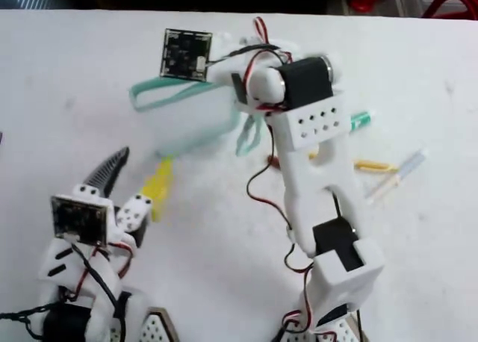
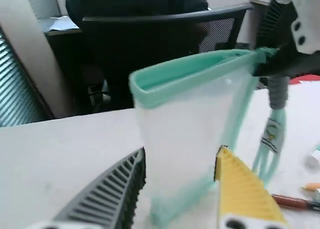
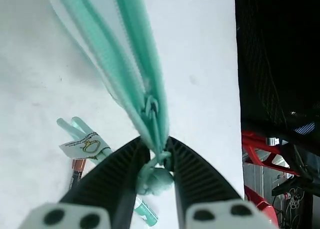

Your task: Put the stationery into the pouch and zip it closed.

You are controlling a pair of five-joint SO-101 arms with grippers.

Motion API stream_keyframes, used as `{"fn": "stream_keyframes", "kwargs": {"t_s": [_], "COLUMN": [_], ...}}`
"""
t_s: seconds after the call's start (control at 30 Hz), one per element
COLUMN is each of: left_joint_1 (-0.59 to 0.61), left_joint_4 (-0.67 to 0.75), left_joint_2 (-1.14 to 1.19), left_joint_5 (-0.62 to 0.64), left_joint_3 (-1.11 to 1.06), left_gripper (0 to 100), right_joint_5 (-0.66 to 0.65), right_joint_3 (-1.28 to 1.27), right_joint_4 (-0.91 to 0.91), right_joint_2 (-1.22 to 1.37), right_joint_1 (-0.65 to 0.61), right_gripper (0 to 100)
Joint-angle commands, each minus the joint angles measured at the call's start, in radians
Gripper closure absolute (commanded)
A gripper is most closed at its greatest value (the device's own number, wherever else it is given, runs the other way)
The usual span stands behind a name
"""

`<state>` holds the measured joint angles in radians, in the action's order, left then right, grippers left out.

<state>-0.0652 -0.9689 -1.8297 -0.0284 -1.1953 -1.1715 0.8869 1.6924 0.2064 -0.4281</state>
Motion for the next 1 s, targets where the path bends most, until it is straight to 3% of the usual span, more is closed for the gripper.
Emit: {"fn": "stream_keyframes", "kwargs": {"t_s": [0.0, 0.1, 0.3, 0.53, 0.83, 0.97], "left_joint_1": [0.154, 0.162, 0.048, -0.019, 0.147, 0.107], "left_joint_4": [0.130, 0.244, 0.382, 0.390, 0.450, 0.390], "left_joint_2": [0.001, 0.002, 0.002, 0.002, 0.002, 0.002], "left_joint_5": [-0.048, -0.133, -0.285, -0.282, -0.146, -0.150], "left_joint_3": [0.038, -0.055, -0.196, -0.201, -0.255, -0.253], "left_gripper": [76, 76, 75, 73, 72, 72], "right_joint_5": [-0.052, -0.055, -0.060, -0.196, -0.328, -0.413], "right_joint_3": [0.014, 0.009, 0.006, -0.103, -0.201, -0.327], "right_joint_4": [0.024, 0.025, 0.025, 0.025, 0.027, 0.025], "right_joint_2": [-0.061, -0.085, -0.090, -0.102, -0.236, -0.357], "right_joint_1": [0.033, 0.031, 0.028, 0.031, 0.068, 0.062], "right_gripper": [98.1, 98.1, 98.1, 98.1, 98.0, 98.0]}}
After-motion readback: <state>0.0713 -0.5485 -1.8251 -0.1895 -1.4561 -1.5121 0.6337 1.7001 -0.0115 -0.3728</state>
